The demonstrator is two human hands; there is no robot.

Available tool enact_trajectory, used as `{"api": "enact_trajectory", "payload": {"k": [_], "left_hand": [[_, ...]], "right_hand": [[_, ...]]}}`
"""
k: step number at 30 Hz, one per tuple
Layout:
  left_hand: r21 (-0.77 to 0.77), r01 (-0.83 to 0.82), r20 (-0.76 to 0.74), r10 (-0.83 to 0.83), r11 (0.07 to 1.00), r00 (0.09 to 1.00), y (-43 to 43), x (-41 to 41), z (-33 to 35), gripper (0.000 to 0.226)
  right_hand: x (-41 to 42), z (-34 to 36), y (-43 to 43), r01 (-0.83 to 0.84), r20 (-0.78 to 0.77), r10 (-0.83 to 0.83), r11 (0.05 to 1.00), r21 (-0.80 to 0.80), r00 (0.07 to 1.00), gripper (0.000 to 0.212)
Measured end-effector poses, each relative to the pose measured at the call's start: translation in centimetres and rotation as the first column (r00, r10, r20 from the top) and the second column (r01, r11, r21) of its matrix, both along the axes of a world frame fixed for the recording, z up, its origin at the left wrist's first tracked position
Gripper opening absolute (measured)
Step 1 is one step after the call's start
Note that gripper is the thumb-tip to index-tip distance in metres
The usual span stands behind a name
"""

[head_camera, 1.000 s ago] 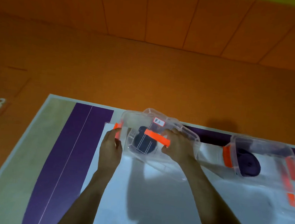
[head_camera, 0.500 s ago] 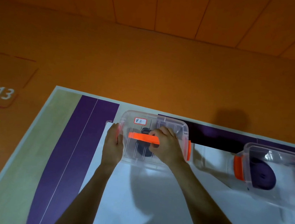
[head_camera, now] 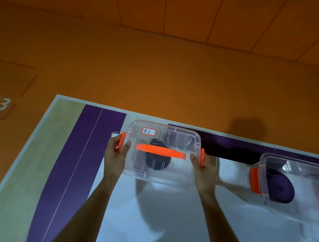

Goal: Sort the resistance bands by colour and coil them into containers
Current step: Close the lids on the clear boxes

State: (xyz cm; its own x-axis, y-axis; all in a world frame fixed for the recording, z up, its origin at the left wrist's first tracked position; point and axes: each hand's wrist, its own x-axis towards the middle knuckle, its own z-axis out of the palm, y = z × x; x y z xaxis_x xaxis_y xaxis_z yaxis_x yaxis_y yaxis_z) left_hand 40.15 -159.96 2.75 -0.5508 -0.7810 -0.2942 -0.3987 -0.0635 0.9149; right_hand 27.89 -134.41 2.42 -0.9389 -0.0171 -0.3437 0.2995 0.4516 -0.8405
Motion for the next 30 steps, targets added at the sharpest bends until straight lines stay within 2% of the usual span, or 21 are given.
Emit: {"api": "enact_trajectory", "payload": {"k": [4,8,12,14,16,19,22,27,30], "left_hand": [[-0.156,0.019,-0.005,-0.02,0.988,1.0,1.2,0.1,0.7,0.021],[-0.316,0.081,0.079,-0.059,0.945,0.995,1.4,0.0,1.4,0.038],[-0.416,0.17,0.187,-0.099,0.893,0.977,1.4,0.0,1.9,0.037],[-0.455,0.259,0.256,-0.154,0.852,0.954,1.3,0.1,2.3,0.032],[-0.505,0.37,0.367,-0.193,0.78,0.91,1.1,0.2,3.2,0.03],[-0.575,0.525,0.548,-0.18,0.628,0.817,1.2,0.6,4.6,0.044],[-0.587,0.59,0.571,-0.233,0.554,0.787,3.6,1.4,6.5,0.047],[-0.621,0.709,0.549,-0.46,0.335,0.698,11.5,2.7,8.3,0.044],[-0.551,0.801,0.633,-0.51,0.233,0.583,16.6,2.5,8.4,0.059]], "right_hand": [[1.0,0.4,-1.1,0.002,-0.222,0.037,0.985,0.172,0.974,0.041],[1.5,1.5,-1.8,0.001,-0.342,0.111,0.95,0.312,0.933,0.037],[1.9,2.4,-2.5,0.004,-0.331,0.165,0.891,0.455,0.929,0.039],[1.9,2.7,-2.5,-0.056,-0.267,0.218,0.86,0.507,0.939,0.042],[1.8,3.2,-1.8,-0.154,-0.188,0.294,0.832,0.533,0.937,0.048],[2.5,4.5,1.0,-0.247,-0.111,0.363,0.798,0.55,0.925,0.052],[4.4,5.6,4.9,-0.259,-0.126,0.413,0.752,0.606,0.902,0.045],[8.1,6.6,12.0,-0.222,-0.108,0.427,0.651,0.726,0.898,0.031],[9.3,6.6,16.6,-0.215,-0.066,0.398,0.62,0.754,0.915,0.029]]}}
